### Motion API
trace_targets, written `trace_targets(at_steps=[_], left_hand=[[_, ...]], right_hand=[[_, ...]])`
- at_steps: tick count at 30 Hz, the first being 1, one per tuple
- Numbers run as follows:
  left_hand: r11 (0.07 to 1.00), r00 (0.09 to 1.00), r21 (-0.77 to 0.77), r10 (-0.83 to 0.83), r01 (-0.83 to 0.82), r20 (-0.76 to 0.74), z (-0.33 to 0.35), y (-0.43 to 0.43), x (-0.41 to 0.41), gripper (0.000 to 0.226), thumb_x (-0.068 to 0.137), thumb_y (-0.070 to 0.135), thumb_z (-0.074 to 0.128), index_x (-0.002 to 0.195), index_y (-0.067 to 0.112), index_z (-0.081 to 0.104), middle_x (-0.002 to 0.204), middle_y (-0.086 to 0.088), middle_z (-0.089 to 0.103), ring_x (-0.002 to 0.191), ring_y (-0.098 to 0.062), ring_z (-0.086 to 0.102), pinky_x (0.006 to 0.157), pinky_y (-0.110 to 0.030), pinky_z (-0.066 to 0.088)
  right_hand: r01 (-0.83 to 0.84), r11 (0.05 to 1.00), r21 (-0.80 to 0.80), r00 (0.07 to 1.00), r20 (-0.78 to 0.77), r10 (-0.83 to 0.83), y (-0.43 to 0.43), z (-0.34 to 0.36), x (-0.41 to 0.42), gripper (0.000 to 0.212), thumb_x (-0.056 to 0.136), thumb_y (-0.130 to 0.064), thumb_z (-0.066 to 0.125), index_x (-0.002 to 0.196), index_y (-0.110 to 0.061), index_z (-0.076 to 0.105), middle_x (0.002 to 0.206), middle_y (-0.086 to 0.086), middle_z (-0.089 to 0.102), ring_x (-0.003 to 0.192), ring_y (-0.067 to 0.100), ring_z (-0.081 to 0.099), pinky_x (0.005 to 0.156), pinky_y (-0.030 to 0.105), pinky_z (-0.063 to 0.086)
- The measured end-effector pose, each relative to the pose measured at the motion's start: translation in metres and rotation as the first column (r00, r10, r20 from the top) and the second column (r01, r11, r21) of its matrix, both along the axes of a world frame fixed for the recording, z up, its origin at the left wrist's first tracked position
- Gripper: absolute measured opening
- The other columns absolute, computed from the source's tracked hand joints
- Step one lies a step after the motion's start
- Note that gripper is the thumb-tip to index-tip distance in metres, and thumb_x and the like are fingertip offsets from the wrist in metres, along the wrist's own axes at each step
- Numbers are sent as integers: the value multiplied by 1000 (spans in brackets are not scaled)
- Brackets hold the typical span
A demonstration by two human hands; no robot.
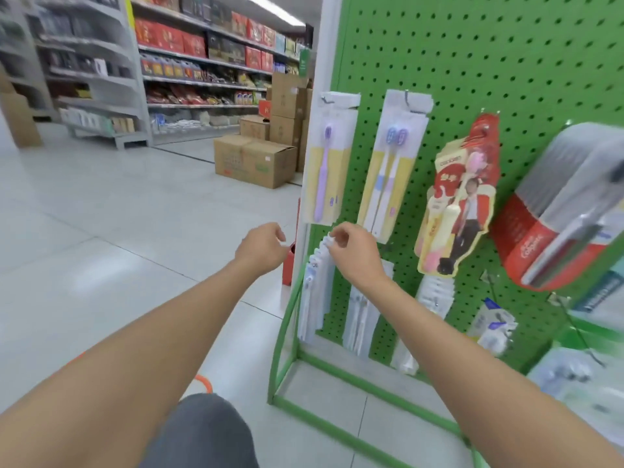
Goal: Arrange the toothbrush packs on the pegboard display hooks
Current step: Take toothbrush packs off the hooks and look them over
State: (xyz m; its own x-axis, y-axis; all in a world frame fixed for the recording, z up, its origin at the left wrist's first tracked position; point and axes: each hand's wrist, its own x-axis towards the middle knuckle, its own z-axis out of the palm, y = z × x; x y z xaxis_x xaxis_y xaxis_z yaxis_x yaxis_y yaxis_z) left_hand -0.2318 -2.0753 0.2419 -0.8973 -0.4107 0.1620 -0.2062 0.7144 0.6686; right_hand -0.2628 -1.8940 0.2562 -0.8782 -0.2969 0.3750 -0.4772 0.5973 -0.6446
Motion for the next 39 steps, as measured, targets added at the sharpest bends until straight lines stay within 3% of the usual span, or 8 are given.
trace_targets(at_steps=[5,11,17,21,27,31,35,39], left_hand=[[997,971,72,-14,32,-240,60,18,-46,42,99,12,47,141,8,46,138,-12,52,123,-30,53,102,-39,44],[996,926,52,-46,70,-375,94,9,-79,23,100,20,47,116,12,62,112,-2,65,102,-24,60,90,-41,50],[989,891,134,11,55,-453,94,12,-85,9,101,18,47,94,13,52,84,3,55,83,-20,52,72,-34,41],[971,886,229,43,73,-461,101,13,-82,11,103,17,43,98,12,51,94,0,56,90,-20,54,77,-30,41],[876,915,456,42,160,-402,103,7,-76,16,102,16,40,93,15,53,108,-14,64,99,-33,66,82,-48,58],[845,932,512,47,156,-360,78,5,-58,15,101,15,43,89,14,52,108,-23,63,90,-33,67,79,-47,60],[848,953,494,-41,192,-301,30,4,-36,14,99,18,50,88,14,56,98,-20,66,83,-34,66,81,-54,57],[827,962,505,-144,246,-233,-13,14,-15,9,98,17,55,90,14,56,85,-14,63,71,-24,60,81,-53,55]], right_hand=[[-70,993,-95,998,1,70,-21,45,-10,56,94,2,45,148,-12,35,149,6,38,135,17,39,109,24,30],[23,953,-301,1000,6,-23,-59,73,-29,83,94,-6,52,157,-14,0,163,1,10,150,16,10,114,23,12],[154,892,-426,988,42,-150,-75,81,-41,61,92,-5,54,149,-10,33,149,6,36,138,20,37,112,32,33],[135,855,-500,987,-9,-161,-79,79,-37,62,89,2,51,148,-11,37,148,4,37,138,18,37,115,34,33],[72,821,-566,988,-74,-138,-79,79,-30,50,85,4,48,131,-13,56,127,0,50,110,13,55,96,30,48],[53,829,-557,999,36,-40,-69,60,-18,39,88,-2,52,123,-17,57,105,-3,60,86,5,56,77,19,46],[36,840,-542,974,206,91,-48,25,2,29,90,-10,53,117,-19,57,86,-9,61,74,5,57,68,21,45],[72,845,-530,931,340,133,-19,-17,19,16,92,-21,58,108,-19,57,92,-4,64,77,8,58,69,23,46]])
